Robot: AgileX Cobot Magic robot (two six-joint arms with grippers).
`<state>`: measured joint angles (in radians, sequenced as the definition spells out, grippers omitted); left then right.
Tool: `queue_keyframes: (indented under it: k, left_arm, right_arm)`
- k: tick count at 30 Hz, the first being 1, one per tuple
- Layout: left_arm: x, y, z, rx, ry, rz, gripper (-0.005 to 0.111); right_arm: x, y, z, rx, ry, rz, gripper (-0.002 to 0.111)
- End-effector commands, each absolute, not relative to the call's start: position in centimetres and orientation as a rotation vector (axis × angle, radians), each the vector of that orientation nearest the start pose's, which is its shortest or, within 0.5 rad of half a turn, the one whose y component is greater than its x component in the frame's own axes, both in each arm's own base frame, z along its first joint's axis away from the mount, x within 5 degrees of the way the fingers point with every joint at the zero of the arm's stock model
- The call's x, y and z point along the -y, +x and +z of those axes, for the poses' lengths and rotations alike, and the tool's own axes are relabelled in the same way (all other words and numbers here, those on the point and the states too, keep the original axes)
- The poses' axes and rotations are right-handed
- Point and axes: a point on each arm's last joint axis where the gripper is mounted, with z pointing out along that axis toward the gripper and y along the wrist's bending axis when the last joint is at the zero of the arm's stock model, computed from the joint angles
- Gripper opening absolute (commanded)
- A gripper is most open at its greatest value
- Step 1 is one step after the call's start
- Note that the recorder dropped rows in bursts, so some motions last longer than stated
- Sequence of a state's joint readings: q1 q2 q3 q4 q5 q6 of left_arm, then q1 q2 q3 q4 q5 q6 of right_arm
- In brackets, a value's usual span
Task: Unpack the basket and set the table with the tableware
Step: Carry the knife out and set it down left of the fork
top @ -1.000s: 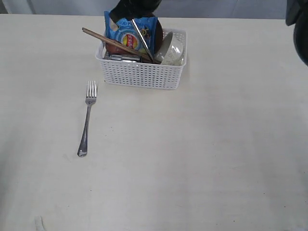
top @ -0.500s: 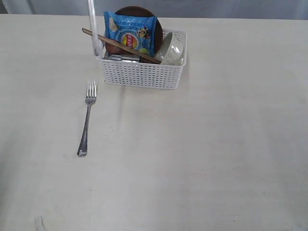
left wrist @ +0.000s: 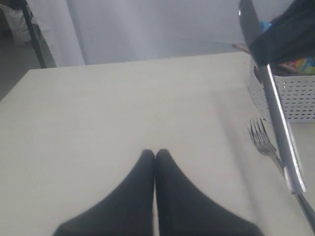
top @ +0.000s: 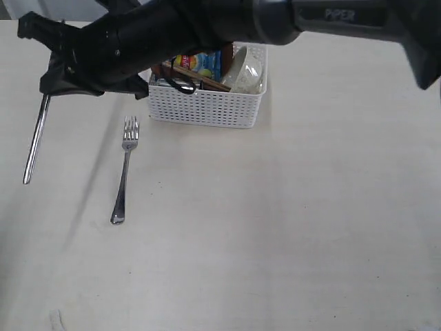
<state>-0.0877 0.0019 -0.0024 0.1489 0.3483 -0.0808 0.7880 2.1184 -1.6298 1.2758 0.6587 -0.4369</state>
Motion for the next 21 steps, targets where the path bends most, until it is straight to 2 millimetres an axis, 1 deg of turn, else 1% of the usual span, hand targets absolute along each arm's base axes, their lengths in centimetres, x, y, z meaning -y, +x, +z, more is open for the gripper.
queue_keyframes:
  k: [1, 6, 9, 17, 21]
  left_arm:
    - [0.0, 5.4, 18.2, -1.825, 0.101, 0.019, 0.000]
    - [0.0, 5.4, 18.2, -1.825, 0.101, 0.019, 0.000]
    - [0.0, 5.4, 18.2, -1.825, 0.101, 0.019, 0.000]
    - [0.0, 5.4, 18.2, -1.825, 0.102, 0.021, 0.000]
    - [0.0, 5.4, 18.2, -1.825, 0.102, 0.021, 0.000]
  right_arm:
    - [-38.3, 30.6, 19.1, -2.550, -0.328, 1.456, 0.000]
    - [-38.6, 30.4, 15.3, -2.674, -0.330, 1.451, 0.000]
    - [-38.2, 30.7, 13.8, -2.728, -0.297, 1.414, 0.000]
    - [-37.6, 31.5, 11.2, -2.785, -0.251, 1.364, 0.000]
    - [-37.2, 31.8, 10.7, -2.801, -0.234, 1.357, 0.000]
